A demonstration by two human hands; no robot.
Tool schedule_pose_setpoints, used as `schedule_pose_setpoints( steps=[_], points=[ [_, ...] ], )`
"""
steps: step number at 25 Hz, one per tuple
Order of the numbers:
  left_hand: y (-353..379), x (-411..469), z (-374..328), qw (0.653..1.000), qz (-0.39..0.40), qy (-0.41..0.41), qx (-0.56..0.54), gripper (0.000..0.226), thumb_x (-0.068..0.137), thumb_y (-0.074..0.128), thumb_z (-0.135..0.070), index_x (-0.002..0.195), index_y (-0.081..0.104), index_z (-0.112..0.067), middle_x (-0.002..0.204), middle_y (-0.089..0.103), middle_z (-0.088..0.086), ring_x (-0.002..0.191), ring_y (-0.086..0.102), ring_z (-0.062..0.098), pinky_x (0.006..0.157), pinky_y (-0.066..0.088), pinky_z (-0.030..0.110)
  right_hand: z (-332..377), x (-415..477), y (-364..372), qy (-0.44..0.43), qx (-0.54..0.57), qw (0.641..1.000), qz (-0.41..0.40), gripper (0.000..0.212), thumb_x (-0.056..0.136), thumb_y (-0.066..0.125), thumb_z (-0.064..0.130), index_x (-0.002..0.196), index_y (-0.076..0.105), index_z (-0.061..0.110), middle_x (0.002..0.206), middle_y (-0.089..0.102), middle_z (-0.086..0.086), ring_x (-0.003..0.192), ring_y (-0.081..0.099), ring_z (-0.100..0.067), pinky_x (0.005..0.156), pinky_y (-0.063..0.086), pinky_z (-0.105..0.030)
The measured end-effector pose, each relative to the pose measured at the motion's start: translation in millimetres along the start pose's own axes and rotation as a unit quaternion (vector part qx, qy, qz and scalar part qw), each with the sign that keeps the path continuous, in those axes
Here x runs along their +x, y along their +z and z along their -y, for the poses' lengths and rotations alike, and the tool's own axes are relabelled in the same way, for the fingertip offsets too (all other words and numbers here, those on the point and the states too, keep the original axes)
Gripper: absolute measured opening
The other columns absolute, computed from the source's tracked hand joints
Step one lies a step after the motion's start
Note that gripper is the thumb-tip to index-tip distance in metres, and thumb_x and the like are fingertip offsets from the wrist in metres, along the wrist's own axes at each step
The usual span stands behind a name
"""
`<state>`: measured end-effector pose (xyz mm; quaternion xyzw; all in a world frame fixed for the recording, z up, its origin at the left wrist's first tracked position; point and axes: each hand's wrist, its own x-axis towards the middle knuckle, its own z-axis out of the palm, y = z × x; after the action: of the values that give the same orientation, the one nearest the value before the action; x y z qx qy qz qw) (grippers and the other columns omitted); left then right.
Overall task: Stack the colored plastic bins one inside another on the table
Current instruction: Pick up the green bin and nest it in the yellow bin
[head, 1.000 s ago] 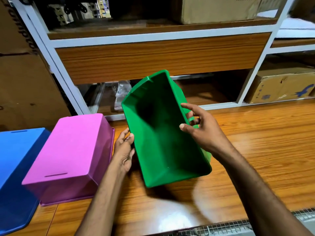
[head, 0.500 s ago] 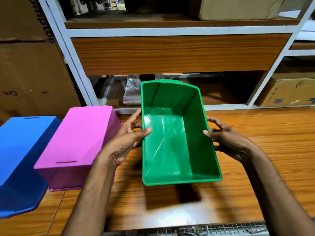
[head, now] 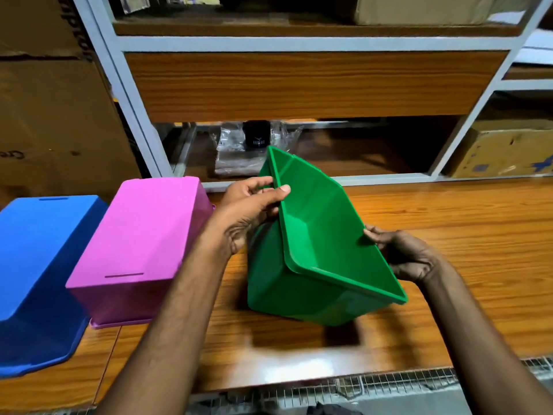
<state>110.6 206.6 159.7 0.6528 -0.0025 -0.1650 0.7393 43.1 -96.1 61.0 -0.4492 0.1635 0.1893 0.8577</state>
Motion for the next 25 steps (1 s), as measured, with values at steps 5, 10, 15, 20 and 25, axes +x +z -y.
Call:
schedule_pose_setpoints(
  steps=[5,10,15,20,25],
  points=[
    [-19,10,21,0.997,0.054,-0.052,0.002,0.022,0.095,0.066,-0.007,0.116,0.071,-0.003,0.090,0.081,0.002,0.072,0.075,0.005,0.064,0.056,0.015,14,-43,23,-0.043,-0.017,0.998,-0.047,0.017,0.082,0.069,0.008,0.096,0.076,0.011,0.092,0.079,-0.010,0.076,0.079,-0.022,0.072,0.066,-0.038],
    [5,4,44,0.995,0.072,-0.066,0.009,0.015,0.098,0.063,-0.009,0.106,0.073,-0.017,0.090,0.079,-0.003,0.074,0.072,0.008,0.059,0.056,0.016,9,-85,14,-0.095,-0.078,0.979,-0.161,0.075,0.060,0.093,0.012,0.128,0.061,0.015,0.105,0.075,-0.008,0.083,0.068,-0.022,0.075,0.055,-0.034],
    [54,-19,67,0.991,0.119,0.006,0.054,0.042,0.099,0.060,-0.006,0.138,0.060,-0.021,0.122,0.068,0.009,0.098,0.066,0.012,0.072,0.055,0.021,-27,-160,2,-0.201,-0.176,0.930,-0.252,0.056,0.091,0.064,-0.006,0.135,0.054,0.026,0.103,0.077,-0.001,0.093,0.070,-0.016,0.078,0.050,-0.037],
    [115,-59,86,0.979,0.185,0.025,0.079,0.049,0.099,0.061,-0.009,0.144,0.056,-0.028,0.125,0.066,-0.002,0.119,0.063,0.017,0.103,0.050,0.043,-58,-245,-28,-0.252,-0.154,0.911,-0.289,0.072,0.087,0.062,-0.014,0.139,0.052,0.035,0.115,0.070,-0.005,0.100,0.068,-0.019,0.081,0.053,-0.036],
    [200,-109,113,0.955,0.278,0.040,0.094,0.052,0.097,0.064,-0.011,0.144,0.056,-0.031,0.119,0.068,-0.008,0.104,0.069,0.001,0.082,0.059,0.022,-92,-341,-85,-0.300,-0.130,0.873,-0.361,0.074,0.086,0.063,-0.018,0.140,0.053,0.031,0.115,0.062,-0.013,0.102,0.061,-0.026,0.099,0.050,-0.050]
  ],
)
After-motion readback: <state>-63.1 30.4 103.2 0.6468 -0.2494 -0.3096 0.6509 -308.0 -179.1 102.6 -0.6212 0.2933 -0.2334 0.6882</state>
